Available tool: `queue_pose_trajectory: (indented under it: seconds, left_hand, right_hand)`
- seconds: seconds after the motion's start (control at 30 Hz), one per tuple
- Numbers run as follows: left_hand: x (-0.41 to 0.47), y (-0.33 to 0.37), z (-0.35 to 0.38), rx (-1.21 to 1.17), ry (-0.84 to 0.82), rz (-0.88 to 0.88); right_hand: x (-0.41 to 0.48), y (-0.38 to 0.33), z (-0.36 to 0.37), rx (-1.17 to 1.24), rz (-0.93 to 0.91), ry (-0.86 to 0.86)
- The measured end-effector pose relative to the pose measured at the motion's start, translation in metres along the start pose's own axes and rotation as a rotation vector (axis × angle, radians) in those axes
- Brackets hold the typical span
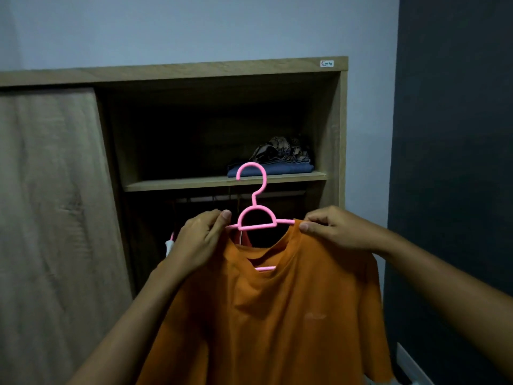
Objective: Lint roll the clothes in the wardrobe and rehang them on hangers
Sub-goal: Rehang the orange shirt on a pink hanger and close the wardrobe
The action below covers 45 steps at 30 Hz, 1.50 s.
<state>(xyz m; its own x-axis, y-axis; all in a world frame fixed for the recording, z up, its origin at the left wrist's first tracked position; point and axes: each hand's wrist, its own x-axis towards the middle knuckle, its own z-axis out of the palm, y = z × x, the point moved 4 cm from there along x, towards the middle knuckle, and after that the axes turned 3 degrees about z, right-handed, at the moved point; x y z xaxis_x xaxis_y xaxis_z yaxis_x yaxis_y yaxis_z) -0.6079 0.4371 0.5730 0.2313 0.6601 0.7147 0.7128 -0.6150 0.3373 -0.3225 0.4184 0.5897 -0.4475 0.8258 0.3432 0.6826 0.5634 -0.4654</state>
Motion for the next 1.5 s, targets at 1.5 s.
queue_pose_trajectory:
  seconds: [1.5]
  left_hand:
    - [-0.033,-0.020,0.052,-0.061,-0.090,-0.036]
  right_hand:
    - [-0.039,0.014,-0.003,0.154,0.289,-0.192]
